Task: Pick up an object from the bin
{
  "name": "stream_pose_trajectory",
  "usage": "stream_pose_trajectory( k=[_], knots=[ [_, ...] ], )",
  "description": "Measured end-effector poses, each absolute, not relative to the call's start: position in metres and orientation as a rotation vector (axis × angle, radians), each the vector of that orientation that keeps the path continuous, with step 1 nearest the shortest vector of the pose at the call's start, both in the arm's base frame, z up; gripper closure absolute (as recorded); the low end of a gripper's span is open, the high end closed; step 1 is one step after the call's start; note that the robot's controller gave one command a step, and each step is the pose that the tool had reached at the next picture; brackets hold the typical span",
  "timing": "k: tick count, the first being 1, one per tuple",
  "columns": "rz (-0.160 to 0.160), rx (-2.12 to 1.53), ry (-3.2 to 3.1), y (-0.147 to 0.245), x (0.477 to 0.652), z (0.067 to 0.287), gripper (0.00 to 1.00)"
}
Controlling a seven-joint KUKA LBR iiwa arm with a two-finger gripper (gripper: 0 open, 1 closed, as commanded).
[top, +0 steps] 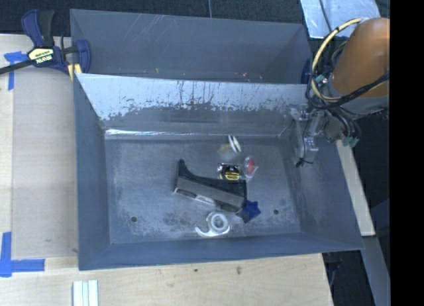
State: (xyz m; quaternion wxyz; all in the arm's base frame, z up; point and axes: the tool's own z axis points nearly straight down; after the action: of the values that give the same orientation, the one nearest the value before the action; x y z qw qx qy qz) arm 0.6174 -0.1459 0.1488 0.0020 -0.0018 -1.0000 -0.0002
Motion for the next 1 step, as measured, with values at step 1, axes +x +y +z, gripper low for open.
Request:
stream_pose_trajectory(
  k=[1],
  knots=[
    [0.001, -0.002, -3.145, -0.1454, 0.6189, 0.1541, 0.0]
  ],
)
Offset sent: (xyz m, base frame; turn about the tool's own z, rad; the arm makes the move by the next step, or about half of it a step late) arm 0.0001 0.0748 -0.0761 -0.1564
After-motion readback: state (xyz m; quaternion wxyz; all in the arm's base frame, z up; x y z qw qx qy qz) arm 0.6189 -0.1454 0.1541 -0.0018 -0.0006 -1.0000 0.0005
